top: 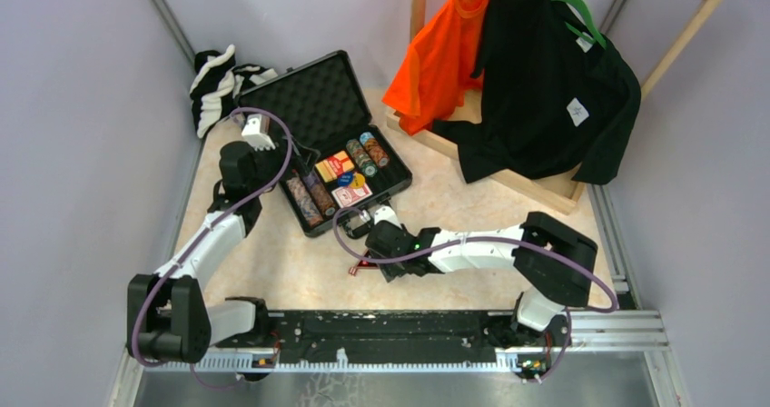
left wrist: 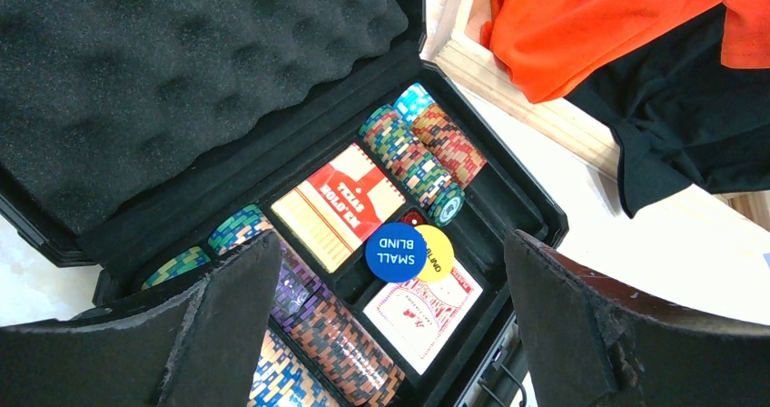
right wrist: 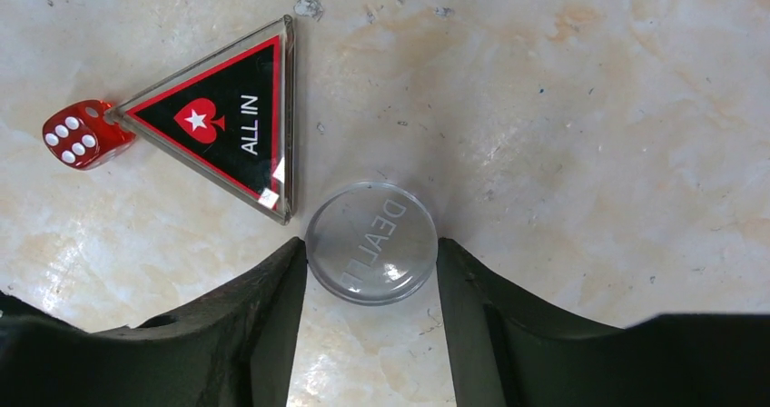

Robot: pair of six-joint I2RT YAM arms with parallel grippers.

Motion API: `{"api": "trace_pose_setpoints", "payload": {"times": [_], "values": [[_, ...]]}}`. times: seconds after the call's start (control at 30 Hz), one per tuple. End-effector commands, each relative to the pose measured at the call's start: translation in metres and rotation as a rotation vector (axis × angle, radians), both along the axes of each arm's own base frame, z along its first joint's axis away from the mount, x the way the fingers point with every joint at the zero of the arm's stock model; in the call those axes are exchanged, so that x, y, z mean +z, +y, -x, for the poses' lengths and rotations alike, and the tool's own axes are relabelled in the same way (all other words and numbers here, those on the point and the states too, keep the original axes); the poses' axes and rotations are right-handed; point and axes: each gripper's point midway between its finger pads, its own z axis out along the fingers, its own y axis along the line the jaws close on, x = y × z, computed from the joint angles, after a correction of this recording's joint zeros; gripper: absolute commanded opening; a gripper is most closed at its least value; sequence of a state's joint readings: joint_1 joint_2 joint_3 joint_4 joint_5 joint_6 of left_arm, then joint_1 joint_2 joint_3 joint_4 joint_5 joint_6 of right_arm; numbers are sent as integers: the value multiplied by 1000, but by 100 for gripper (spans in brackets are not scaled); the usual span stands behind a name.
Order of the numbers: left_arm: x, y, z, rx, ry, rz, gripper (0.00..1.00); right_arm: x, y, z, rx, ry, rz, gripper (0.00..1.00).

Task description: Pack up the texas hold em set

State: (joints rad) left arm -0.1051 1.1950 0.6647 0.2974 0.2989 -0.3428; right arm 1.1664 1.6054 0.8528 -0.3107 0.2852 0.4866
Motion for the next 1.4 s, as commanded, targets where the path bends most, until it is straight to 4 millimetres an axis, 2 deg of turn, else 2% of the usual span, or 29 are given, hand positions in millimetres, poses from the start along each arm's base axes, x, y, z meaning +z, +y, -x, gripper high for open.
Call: {"api": "trace_pose_setpoints", "payload": {"times": [0.0, 0.17, 0.43, 0.47, 0.57, 0.77, 1.03, 1.2, 1.27, 1.37], "values": [[1, -1, 1, -6, -16, -10, 97, 12, 12, 4, -13, -6, -30, 48], [0, 1, 1, 3, -15, -15, 97, 21, 18, 5, -10, -10, -52, 46], [2, 2, 2, 5, -20, -21, 97, 41, 27, -6, -23, -52, -65, 46], [2, 2, 2, 6, -22, -23, 97, 43, 27, -7, -19, -57, -64, 47], [2, 2, 2, 6, -20, -23, 97, 44, 28, -7, -11, -56, -45, 65], [0, 2, 2, 4, -16, -23, 97, 33, 24, 0, 4, -26, -29, 75], [-2, 1, 2, 0, -13, -19, 97, 16, 20, 15, 21, 3, 3, 72], [-2, 0, 2, -3, -13, -17, 97, 10, 25, 25, 35, 19, 3, 71], [-2, 0, 2, -3, -12, -17, 97, -2, 23, 27, 37, 34, 24, 70], [-2, 0, 2, -5, -12, -15, 97, -9, 20, 28, 30, 37, 43, 69]]}}
